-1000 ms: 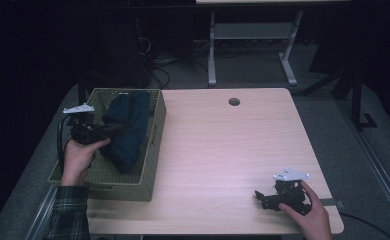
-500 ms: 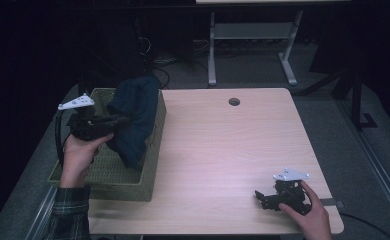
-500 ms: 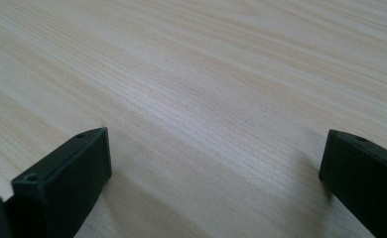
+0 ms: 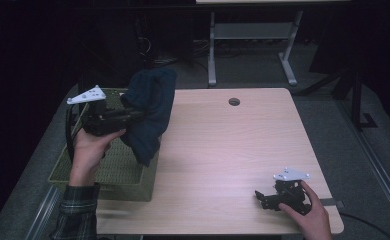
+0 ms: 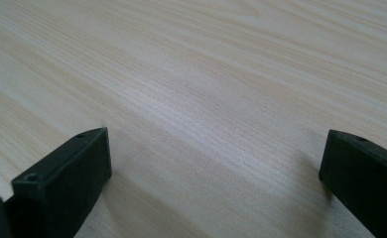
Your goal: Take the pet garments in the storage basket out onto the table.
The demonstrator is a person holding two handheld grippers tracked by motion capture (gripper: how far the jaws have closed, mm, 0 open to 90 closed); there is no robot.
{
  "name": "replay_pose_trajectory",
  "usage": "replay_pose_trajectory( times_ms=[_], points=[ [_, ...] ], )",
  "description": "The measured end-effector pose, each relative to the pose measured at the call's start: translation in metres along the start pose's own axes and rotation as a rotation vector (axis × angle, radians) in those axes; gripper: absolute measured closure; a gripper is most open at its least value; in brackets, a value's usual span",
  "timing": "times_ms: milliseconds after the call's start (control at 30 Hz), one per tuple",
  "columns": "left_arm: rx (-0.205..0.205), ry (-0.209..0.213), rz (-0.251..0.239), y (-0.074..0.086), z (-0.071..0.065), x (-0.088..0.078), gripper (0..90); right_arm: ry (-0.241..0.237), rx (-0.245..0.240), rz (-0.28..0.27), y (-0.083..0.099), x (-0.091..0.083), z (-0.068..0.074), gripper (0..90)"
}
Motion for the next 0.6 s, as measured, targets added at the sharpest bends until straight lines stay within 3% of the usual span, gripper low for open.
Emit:
replay_pose_trajectory(
  times_ms=[167, 600],
  points=[
    [0.032, 0.041, -0.002, -0.01, -0.016, 0.017, 70.5, 0.0, 0.0, 0.0, 0.0, 0.0, 0.0, 0.0],
    [0.062, 0.097, 0.012, -0.018, -0.041, 0.052, 70.6, 0.0, 0.001, 0.001, 0.0, 0.0, 0.0, 0.0]
  ],
)
Point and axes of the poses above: each handheld gripper's, and its own axes: x roughly forward along the jaws, y roughly out of its underside, z roughly to its left, the point moved 10 cm from there along x, roughly forward along the jaws, and after that the axes turned 10 degrees about x, right-handed, at the moved point
